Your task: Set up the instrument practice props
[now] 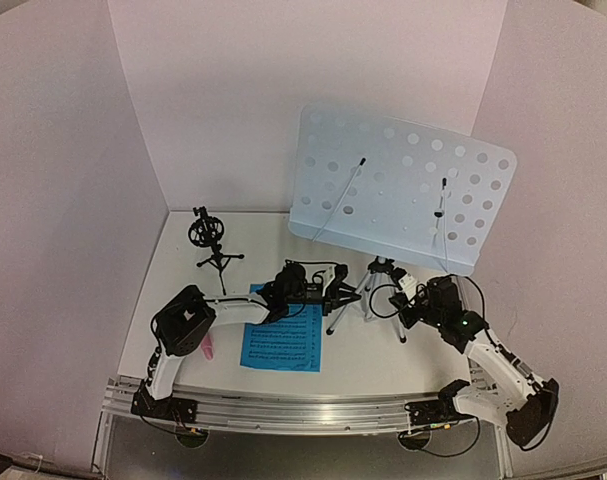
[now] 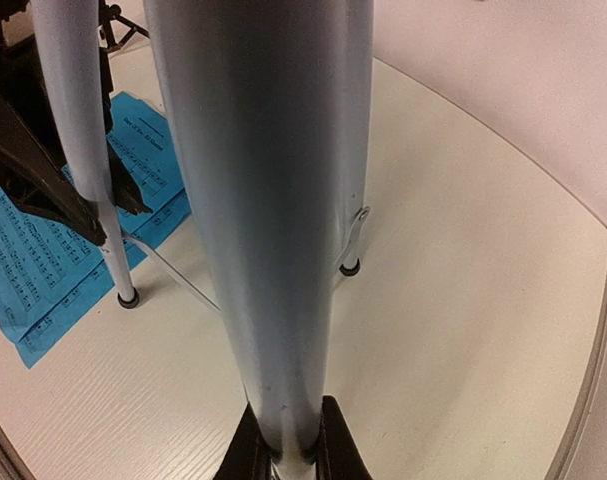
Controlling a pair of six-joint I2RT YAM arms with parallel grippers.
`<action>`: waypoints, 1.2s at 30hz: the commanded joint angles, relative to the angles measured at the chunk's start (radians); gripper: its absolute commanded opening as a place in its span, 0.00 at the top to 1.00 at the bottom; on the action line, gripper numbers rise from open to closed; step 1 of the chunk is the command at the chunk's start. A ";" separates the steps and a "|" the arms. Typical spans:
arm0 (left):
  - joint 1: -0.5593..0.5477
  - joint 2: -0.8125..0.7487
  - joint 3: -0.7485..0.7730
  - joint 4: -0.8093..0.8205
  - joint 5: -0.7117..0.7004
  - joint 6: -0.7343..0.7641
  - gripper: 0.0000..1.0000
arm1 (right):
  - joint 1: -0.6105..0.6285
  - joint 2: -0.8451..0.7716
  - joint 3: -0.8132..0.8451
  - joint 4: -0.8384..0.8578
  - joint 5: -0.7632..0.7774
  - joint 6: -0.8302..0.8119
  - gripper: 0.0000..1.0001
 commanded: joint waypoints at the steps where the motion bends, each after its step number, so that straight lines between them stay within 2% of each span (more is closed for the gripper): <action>1: 0.068 -0.047 -0.072 -0.054 -0.089 0.076 1.00 | -0.052 -0.071 0.005 -0.095 0.229 0.056 1.00; 5: 0.066 -0.024 -0.039 -0.010 -0.123 0.086 1.00 | -0.052 -0.044 0.027 -0.068 0.246 0.032 1.00; 13: 0.068 0.013 0.022 0.046 -0.128 0.138 1.00 | -0.052 0.018 0.044 0.099 0.284 -0.004 1.00; 19: 0.092 0.043 0.112 -0.003 -0.105 0.119 1.00 | -0.052 0.118 0.083 0.167 0.249 -0.016 1.00; 28: 0.112 0.105 0.201 -0.028 -0.085 0.213 1.00 | -0.087 0.259 0.130 0.270 0.220 -0.034 1.00; 32: 0.119 0.149 0.249 -0.041 -0.086 0.202 1.00 | -0.138 0.261 0.117 0.280 0.179 -0.010 1.00; 36: 0.117 0.143 0.209 -0.027 -0.068 0.143 1.00 | -0.151 0.219 0.102 0.256 0.175 -0.024 1.00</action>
